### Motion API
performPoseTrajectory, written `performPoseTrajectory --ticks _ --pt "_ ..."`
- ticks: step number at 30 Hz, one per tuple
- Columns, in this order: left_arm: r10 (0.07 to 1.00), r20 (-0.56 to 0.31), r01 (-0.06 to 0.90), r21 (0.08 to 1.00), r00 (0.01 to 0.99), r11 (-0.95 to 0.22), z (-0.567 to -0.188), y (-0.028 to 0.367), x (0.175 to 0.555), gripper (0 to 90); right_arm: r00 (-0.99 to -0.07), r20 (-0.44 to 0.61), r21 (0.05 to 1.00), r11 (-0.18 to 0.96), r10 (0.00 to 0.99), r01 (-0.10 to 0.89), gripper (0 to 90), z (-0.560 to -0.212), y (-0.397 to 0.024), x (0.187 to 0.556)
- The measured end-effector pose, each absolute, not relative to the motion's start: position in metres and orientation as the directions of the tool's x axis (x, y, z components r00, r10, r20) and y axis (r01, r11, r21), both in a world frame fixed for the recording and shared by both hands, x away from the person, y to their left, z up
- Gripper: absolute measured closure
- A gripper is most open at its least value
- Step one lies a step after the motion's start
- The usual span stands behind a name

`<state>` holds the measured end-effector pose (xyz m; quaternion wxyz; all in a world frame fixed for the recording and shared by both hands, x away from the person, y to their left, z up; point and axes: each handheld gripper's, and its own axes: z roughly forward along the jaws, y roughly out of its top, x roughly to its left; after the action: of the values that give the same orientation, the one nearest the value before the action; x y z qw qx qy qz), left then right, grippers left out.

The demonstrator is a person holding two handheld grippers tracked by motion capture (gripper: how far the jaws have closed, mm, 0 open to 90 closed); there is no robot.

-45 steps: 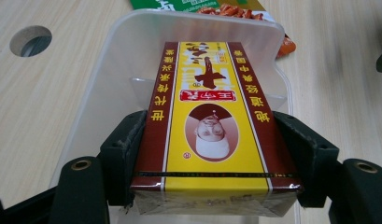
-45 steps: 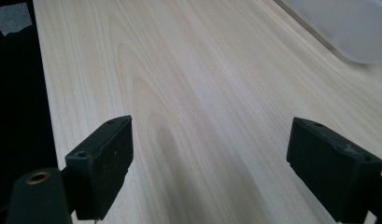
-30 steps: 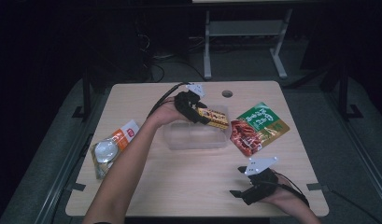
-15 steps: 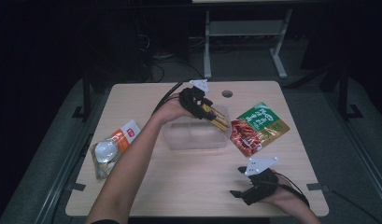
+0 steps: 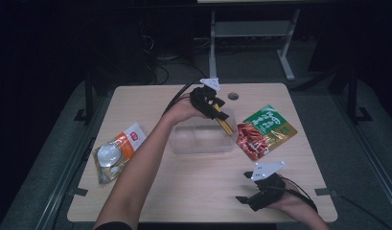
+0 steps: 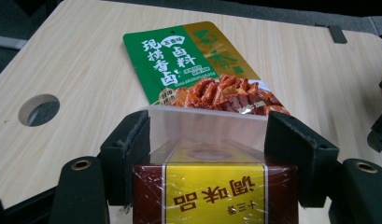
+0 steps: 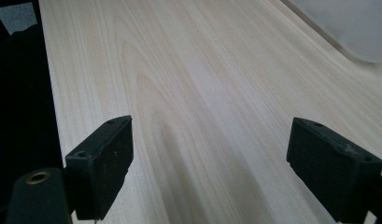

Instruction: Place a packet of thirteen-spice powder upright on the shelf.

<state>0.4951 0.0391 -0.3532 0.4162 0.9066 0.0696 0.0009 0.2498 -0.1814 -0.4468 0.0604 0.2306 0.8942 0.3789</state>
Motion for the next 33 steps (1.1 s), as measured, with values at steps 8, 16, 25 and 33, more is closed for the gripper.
performPoseTrajectory --ticks 8,16,25,33 --pt "0.12 -0.072 0.133 0.765 0.99 -0.631 -0.359 0.028 0.498 31.1 -0.889 0.069 0.705 0.608 0.453 0.365 14.3 -0.447 -0.181 0.25" --pt "0.105 -0.091 0.137 0.749 0.99 -0.648 -0.372 0.012 0.496 31.1 -0.888 0.071 0.705 0.607 0.454 0.367 14.3 -0.447 -0.181 0.25" --pt "0.09 -0.095 0.13 0.737 0.991 -0.663 -0.379 0.003 0.493 30.4 -0.889 0.069 0.705 0.608 0.452 0.364 14.3 -0.448 -0.182 0.25" --pt "0.115 -0.096 0.147 0.767 0.989 -0.625 -0.362 0.015 0.488 21.1 -0.89 0.069 0.704 0.61 0.451 0.364 14.3 -0.449 -0.181 0.251"
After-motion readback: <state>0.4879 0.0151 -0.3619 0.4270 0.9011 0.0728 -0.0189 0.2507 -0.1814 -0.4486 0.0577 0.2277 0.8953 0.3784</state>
